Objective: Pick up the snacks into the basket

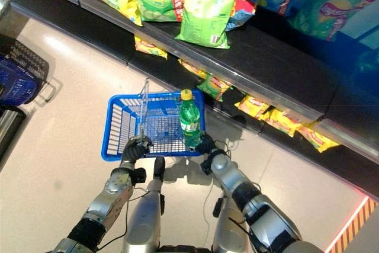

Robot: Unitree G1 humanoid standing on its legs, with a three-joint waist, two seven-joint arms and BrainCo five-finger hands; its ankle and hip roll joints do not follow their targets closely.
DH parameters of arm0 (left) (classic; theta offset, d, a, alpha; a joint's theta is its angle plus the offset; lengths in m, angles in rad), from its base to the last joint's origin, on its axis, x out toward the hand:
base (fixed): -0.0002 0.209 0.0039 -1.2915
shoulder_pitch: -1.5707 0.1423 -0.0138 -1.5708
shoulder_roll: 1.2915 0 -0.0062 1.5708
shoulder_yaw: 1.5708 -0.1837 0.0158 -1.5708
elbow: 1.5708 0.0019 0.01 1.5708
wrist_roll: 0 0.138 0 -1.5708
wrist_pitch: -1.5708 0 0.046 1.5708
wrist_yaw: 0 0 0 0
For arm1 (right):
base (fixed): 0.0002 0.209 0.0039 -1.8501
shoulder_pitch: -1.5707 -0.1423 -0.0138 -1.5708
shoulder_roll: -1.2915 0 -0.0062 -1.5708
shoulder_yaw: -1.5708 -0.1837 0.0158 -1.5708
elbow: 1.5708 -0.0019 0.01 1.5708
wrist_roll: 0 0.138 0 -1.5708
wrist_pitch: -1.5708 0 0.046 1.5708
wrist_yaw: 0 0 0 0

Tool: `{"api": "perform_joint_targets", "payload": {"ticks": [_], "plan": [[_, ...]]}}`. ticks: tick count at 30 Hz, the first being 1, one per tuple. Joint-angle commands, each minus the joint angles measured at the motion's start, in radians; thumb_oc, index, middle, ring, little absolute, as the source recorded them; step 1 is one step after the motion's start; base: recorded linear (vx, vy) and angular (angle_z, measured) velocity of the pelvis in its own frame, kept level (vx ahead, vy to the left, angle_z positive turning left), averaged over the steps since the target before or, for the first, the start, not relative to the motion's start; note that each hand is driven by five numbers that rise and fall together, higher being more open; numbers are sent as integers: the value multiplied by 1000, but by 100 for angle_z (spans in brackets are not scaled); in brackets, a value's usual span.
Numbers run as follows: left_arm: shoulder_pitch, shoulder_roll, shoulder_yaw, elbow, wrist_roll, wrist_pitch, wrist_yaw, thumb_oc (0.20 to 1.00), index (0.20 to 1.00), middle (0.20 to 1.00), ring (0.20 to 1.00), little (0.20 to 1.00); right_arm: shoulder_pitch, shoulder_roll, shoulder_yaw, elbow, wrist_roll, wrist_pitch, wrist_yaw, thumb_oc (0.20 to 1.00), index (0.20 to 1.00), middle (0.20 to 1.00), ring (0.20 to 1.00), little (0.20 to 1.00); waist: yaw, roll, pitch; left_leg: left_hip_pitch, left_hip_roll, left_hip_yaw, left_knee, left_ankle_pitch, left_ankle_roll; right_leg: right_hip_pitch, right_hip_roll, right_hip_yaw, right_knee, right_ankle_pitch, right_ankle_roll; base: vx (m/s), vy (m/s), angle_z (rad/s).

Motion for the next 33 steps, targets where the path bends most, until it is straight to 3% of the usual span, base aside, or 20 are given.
{"api": "perform_joint_targets", "payload": {"ticks": [1, 13, 15, 17, 18, 22, 31, 33], "plan": [[-53, -2, -44, -176, -3, -88, -24, 200, 200, 200, 200, 200, -63, 59, 18, 14, 24, -45, -10, 200, 200, 200, 200, 200, 5, 23, -38, -41, -102, -22, -35, 23, 83, -12, 0, -15, 101, -53, 36, -13, 13, 4], [-181, -27, -178, -301, -36, -90, -41, 200, 200, 200, 200, 200, -252, 139, -24, 365, 31, -20, -38, 200, 200, 200, 200, 200, 40, 54, -22, -62, -113, -34, -34, 29, 84, -24, -7, -20, 101, -47, 37, -11, 6, 6], [-198, -37, -204, -322, -51, -90, -44, 200, 200, 200, 200, 200, -286, 119, -53, 481, -34, 8, -57, 200, 200, 200, 200, 200, 55, 70, -15, -72, -118, -43, -33, 31, 85, -25, -12, -26, 100, -46, 39, -16, -4, 3], [-206, -39, -213, -325, -56, -90, -46, 200, 200, 200, 200, 200, -297, 112, -61, 502, -53, 10, -58, 200, 200, 200, 200, 200, 61, 77, -12, -75, -120, -47, -33, 32, 85, -24, -13, -29, 100, -45, 39, -19, -5, 16], [-224, -41, -218, -342, -52, -90, -52, 200, 200, 200, 200, 200, -307, 70, -43, 548, -181, 36, -85, 200, 200, 200, 200, 200, 78, 95, -5, -85, -127, -60, -32, 36, 86, -26, -19, -39, 102, -45, 42, -14, -5, 15], [-248, -62, -204, -319, -50, -85, -35, 200, 200, 200, 200, 200, -288, 18, -48, 566, -260, 48, -83, 200, 200, 200, 200, 200, 89, 115, 7, -100, -135, -82, -31, 44, 84, -27, -26, -61, 105, -46, 46, -19, -3, 14], [-247, -69, -181, -322, -69, -73, -44, 200, 200, 200, 200, 200, -264, -54, -75, 569, -281, 55, -97, 200, 200, 200, 200, 200, 90, 127, 18, -114, -141, -91, -29, 47, 84, -29, -32, -78, 106, -49, 46, 0, 8, 14], [-249, -72, -180, -339, -79, -70, -43, 200, 200, 200, 200, 200, -270, -57, -87, 568, -271, 56, -106, 586, 586, 586, 586, 586, 91, 125, 20, -114, -142, -88, -29, 45, 85, -29, -33, -76, 106, -49, 46, 0, 0, 0]]}}
